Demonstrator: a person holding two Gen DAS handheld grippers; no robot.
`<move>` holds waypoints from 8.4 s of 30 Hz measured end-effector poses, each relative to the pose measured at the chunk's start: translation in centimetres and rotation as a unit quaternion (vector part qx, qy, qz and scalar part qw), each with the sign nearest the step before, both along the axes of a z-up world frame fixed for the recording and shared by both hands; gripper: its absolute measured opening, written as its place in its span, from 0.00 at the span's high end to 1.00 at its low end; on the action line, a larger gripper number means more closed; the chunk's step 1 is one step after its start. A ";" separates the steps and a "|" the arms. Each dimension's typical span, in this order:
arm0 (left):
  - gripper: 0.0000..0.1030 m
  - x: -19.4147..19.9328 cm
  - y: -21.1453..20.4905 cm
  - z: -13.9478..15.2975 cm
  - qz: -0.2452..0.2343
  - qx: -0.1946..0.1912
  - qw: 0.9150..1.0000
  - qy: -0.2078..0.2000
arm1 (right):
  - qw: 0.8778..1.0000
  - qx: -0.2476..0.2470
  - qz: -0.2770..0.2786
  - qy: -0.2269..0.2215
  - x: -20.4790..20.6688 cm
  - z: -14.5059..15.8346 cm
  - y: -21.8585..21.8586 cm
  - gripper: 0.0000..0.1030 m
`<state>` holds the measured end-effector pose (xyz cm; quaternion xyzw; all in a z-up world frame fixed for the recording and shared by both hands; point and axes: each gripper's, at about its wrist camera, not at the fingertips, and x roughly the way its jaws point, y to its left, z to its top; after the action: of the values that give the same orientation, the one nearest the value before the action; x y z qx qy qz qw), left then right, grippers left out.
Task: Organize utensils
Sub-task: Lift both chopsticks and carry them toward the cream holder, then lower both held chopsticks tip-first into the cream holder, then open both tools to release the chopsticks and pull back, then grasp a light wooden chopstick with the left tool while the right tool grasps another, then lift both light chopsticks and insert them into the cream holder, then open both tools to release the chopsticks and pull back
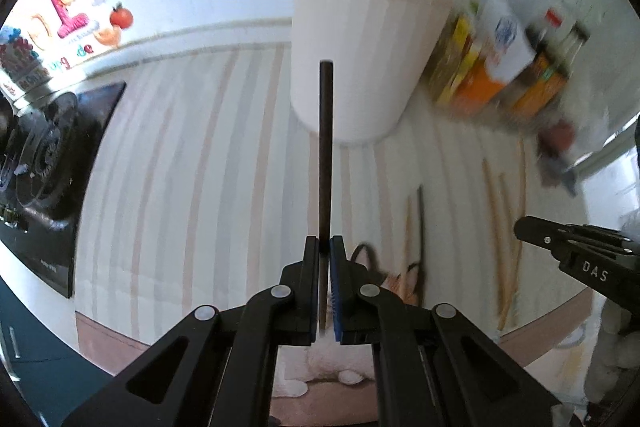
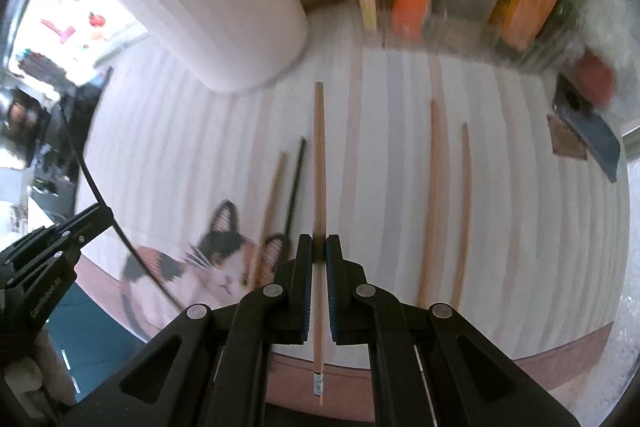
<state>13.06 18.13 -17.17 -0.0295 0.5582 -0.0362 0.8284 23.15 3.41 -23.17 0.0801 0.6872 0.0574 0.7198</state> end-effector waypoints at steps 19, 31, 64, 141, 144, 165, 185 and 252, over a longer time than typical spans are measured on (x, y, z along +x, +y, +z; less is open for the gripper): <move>0.98 11.2 -0.1 21.3 -0.011 -0.054 0.975 -0.215 | 0.958 0.056 -0.064 -0.273 16.3 21.5 -0.4 0.93; 0.98 20.4 -0.2 15.1 0.001 -0.040 0.990 -0.136 | 0.934 0.038 -0.086 -0.346 24.8 19.6 3.6 0.93; 0.00 10.1 0.3 9.2 0.056 0.015 0.992 -0.113 | 0.959 -0.008 -0.124 -0.257 12.2 15.8 -4.1 0.34; 0.95 3.6 -0.5 -13.5 -0.034 0.011 0.987 0.159 | 0.990 -0.099 -0.049 0.086 -2.4 -11.0 -2.6 0.92; 0.95 4.0 -1.1 -13.9 -0.031 0.014 0.987 0.158 | 0.991 -0.091 -0.043 0.093 -2.8 -11.1 -1.9 0.92; 0.94 3.6 -5.6 -14.6 -0.027 0.025 0.988 0.152 | 0.987 -0.102 -0.034 0.117 0.4 -11.6 1.1 0.92; 0.96 2.8 -6.5 -13.9 -0.036 0.045 0.988 0.143 | 0.989 -0.115 -0.035 0.085 -1.4 -10.9 1.1 0.93; 0.96 23.1 -0.5 15.1 -0.023 -0.066 0.984 -0.161 | 0.912 0.043 -0.062 -0.404 24.3 15.4 5.2 0.93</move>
<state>36.14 17.63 -2.03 -0.0649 0.4144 -0.0966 0.9026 47.41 8.61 -7.75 0.1230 0.3285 0.0695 0.9339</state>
